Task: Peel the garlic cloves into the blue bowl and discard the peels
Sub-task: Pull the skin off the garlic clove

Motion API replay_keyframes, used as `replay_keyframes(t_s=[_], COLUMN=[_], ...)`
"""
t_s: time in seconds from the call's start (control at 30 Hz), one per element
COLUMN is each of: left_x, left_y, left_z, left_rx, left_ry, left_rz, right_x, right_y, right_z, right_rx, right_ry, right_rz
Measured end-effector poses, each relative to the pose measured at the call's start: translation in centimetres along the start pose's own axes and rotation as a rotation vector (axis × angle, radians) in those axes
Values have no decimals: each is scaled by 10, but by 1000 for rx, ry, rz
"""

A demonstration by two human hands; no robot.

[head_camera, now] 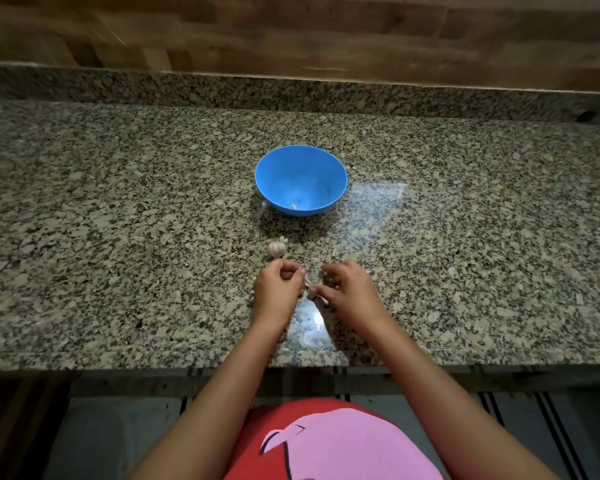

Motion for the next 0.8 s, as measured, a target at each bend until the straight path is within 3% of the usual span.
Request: replay_keyframes(t_s=[0.13,0.33,0.47,0.6,0.8], left_x=[-1,-4,-21,-70,-184], left_y=[-1,-7,-17,-34,-80], left_z=[0,-2,-2,-14,-68], left_rx=[1,-45,-180,-247,-300], left_ry=[14,-39,-275,-473,-823], left_rz=[10,14,26,170,459], right_x=[6,5,4,30,117], right_y=[-4,-3,-5,-17,-75], right_z=[-10,-16,-23,-58,-141], right_rx=[-162,-207,3,215,287], right_ry=[-103,-150,150,552,731], right_rz=[56,49,20,-157,-472])
Point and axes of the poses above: each hand's wrist, its own y-axis towards the middle knuckle, its own x-axis out of the palm, z = x × y, the point moved 5 cm from there along y, towards the middle knuckle, and after that the axes turned 9 degrees about z, right-handed, at the moved point
